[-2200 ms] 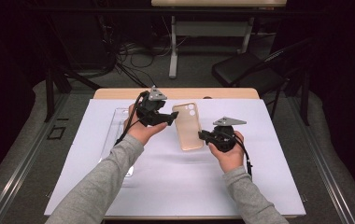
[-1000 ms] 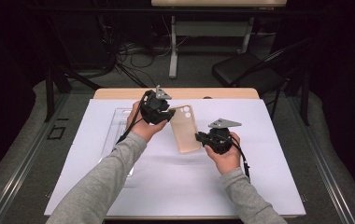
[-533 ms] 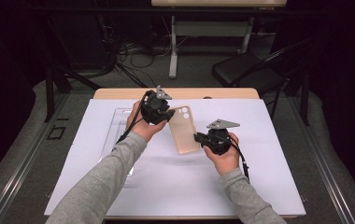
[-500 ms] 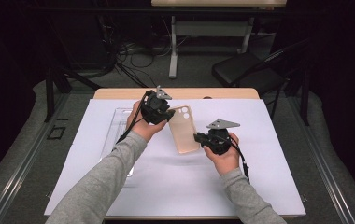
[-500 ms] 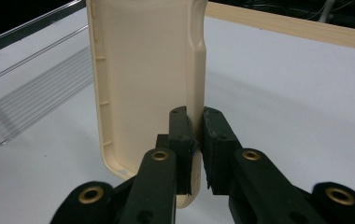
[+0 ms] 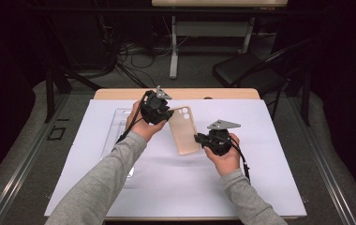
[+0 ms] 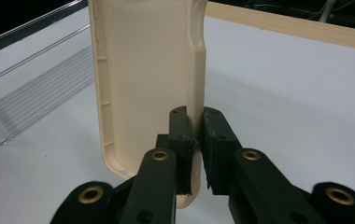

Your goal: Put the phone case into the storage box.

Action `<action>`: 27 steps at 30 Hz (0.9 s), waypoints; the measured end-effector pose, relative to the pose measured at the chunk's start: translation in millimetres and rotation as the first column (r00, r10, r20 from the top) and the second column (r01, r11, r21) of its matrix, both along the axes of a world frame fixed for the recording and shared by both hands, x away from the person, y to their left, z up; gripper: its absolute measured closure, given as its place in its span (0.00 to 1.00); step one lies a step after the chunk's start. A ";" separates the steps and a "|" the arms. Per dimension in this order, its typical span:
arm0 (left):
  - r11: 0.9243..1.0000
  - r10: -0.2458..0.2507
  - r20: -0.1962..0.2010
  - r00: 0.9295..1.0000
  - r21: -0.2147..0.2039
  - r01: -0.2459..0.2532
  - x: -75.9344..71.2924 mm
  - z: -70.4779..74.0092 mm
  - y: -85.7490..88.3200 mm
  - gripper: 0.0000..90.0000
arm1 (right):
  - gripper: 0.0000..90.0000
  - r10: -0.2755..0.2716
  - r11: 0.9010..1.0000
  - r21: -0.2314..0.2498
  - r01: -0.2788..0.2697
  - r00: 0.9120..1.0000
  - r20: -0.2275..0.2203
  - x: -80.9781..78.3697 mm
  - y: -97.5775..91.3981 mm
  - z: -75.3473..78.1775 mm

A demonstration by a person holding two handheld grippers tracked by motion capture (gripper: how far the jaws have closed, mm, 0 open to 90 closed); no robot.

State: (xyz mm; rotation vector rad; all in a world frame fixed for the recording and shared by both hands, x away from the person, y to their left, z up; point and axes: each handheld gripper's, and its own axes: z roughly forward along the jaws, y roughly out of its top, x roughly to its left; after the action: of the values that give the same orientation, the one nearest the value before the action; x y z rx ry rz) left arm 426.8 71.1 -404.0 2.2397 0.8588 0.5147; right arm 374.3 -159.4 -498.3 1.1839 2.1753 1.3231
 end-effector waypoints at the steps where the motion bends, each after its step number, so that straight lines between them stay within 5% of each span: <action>1: 1.000 -0.002 0.000 1.000 0.002 0.002 0.2 0.2 0.6 0.84 | 0.93 0.000 1.000 -0.003 0.000 1.000 -0.002 -0.1 -0.1 0.2; 27: 1.000 -0.029 -0.023 0.999 0.011 0.029 4.2 4.6 4.5 0.88 | 0.93 0.005 1.000 0.013 -0.005 1.000 -0.001 -0.5 0.5 0.3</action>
State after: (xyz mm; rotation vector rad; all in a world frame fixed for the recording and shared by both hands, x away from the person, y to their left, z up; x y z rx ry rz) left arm 431.0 75.6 -399.4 2.2687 0.8353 0.4825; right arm 373.8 -158.9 -498.0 1.1850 2.1756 1.3406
